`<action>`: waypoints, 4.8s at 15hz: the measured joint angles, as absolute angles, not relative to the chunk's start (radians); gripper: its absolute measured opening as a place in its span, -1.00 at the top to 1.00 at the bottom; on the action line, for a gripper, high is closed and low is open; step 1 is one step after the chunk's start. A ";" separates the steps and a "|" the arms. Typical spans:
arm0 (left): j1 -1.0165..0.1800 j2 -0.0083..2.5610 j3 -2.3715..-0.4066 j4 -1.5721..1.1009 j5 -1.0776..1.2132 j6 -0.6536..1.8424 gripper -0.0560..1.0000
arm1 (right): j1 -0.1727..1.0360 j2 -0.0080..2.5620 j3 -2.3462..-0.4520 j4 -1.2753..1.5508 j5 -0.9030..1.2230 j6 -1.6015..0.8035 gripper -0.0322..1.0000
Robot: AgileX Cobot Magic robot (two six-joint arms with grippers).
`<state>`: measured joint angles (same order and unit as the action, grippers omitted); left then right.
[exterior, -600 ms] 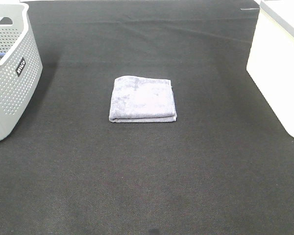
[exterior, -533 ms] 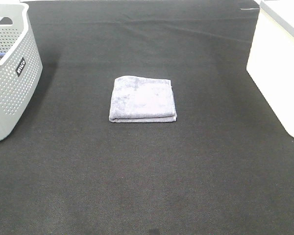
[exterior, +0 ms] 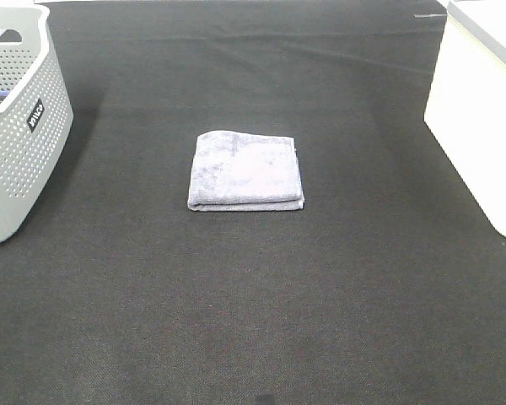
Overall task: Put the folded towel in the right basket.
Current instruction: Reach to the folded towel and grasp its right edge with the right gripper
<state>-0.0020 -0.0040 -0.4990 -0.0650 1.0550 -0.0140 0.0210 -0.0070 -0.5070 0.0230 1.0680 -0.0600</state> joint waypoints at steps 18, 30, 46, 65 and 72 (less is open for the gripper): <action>-0.002 -0.004 -0.499 -0.065 1.055 -0.014 -0.94 | 0.021 -0.007 -0.507 0.023 1.068 -0.060 -0.53; -0.002 -0.004 -0.499 -0.065 1.055 -0.014 -0.94 | 0.021 -0.007 -0.507 0.023 1.068 -0.060 -0.53; -0.002 -0.004 -0.499 -0.065 1.055 -0.014 -0.94 | 0.021 -0.007 -0.507 0.023 1.067 -0.060 -0.53; -0.002 -0.004 -0.499 -0.065 1.055 -0.014 -0.94 | 0.021 1.429 -1.443 0.164 0.934 -0.143 -0.53; -0.002 -0.004 -0.499 -0.065 1.055 -0.014 -0.94 | 0.192 1.902 -1.876 0.192 1.101 -0.186 -0.53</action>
<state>-0.0020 -0.0040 -0.4990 -0.0650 1.0550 -0.0140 0.1920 1.9020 -1.8760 0.1920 1.1010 -0.1860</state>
